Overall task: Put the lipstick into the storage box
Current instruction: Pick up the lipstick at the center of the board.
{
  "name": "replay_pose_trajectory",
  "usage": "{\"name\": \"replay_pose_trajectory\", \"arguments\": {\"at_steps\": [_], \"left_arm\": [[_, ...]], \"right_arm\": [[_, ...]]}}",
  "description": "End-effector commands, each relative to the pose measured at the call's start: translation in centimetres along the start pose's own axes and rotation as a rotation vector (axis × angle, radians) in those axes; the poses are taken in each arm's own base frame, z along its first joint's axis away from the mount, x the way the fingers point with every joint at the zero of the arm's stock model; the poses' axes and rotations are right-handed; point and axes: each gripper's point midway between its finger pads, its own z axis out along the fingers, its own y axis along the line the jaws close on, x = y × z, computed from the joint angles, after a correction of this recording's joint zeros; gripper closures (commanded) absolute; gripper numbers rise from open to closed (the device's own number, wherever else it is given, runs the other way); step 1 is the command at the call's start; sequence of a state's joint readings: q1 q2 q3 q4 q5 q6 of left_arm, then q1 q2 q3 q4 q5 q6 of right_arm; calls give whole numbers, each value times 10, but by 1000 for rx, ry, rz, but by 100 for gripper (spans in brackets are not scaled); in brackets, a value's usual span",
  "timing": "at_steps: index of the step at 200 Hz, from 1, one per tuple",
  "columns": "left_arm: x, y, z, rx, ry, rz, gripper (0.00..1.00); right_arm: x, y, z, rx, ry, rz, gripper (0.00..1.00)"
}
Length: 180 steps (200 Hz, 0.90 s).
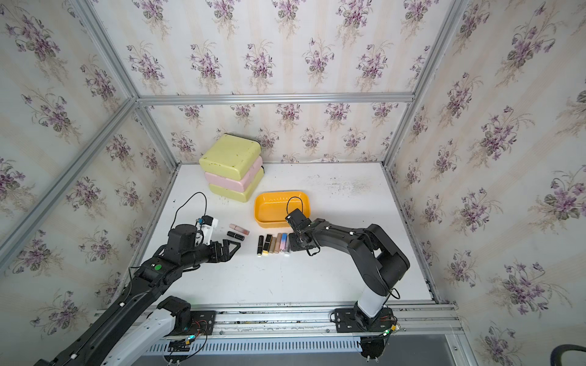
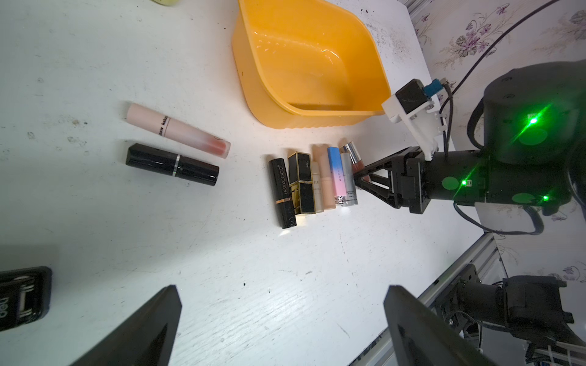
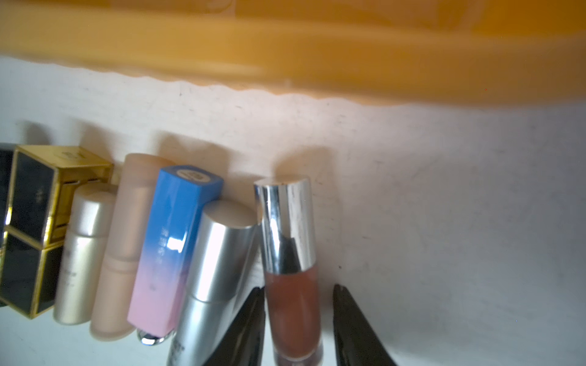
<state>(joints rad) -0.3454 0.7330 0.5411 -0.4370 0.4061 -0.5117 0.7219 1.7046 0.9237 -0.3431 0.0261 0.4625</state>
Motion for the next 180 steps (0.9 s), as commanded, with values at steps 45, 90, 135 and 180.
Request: {"name": "replay_pose_trajectory", "arguments": {"at_steps": [45, 90, 135, 180], "left_arm": [[-2, 2, 0, -16, -3, 8, 0], [-4, 1, 1, -10, -7, 7, 0], [-12, -5, -2, 2, -29, 24, 0], [-20, -22, -4, 78, -31, 51, 0]], "right_arm": [[7, -4, 6, 22, 34, -20, 77], [11, -4, -7, 4, 25, -20, 83], [18, 1, -25, -51, 15, -23, 84], [22, 5, -49, -104, -8, -51, 84]]}}
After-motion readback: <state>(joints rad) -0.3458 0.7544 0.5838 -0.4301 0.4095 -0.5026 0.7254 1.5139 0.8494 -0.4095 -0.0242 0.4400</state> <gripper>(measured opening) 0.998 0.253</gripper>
